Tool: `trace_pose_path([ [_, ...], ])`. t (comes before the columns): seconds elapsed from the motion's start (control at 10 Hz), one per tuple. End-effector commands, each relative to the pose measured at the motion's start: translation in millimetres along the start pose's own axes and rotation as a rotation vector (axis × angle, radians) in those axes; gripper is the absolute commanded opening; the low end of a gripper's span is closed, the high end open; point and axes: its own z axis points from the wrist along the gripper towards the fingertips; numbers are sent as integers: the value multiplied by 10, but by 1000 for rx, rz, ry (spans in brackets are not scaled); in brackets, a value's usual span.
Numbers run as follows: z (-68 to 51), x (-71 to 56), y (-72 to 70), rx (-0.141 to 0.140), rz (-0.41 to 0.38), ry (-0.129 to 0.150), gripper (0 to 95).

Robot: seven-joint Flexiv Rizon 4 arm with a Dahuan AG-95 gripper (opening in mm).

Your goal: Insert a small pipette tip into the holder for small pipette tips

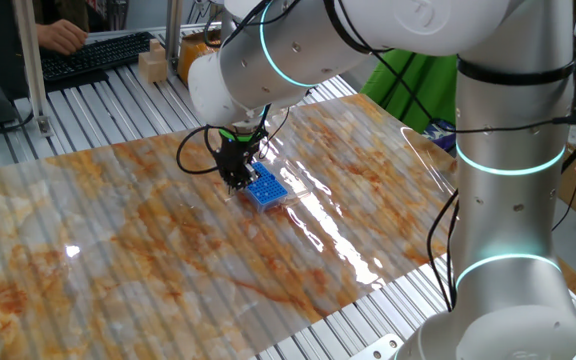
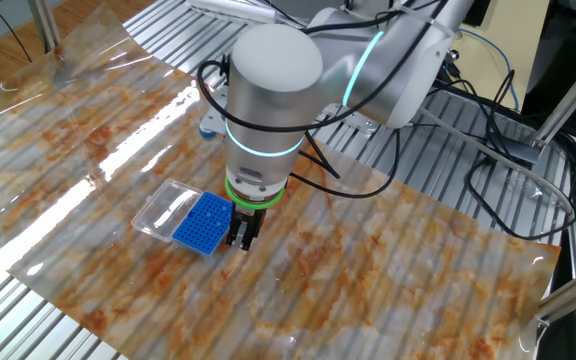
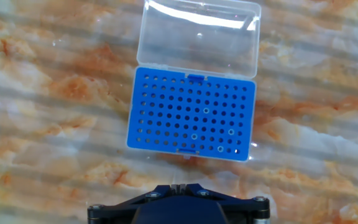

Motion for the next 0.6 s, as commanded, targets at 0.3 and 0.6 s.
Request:
trace_pose_path([
  [0.3,-3,-2,2,5,22,-21,190],
  [0.6,5,2,15,8,38,-47,190],
])
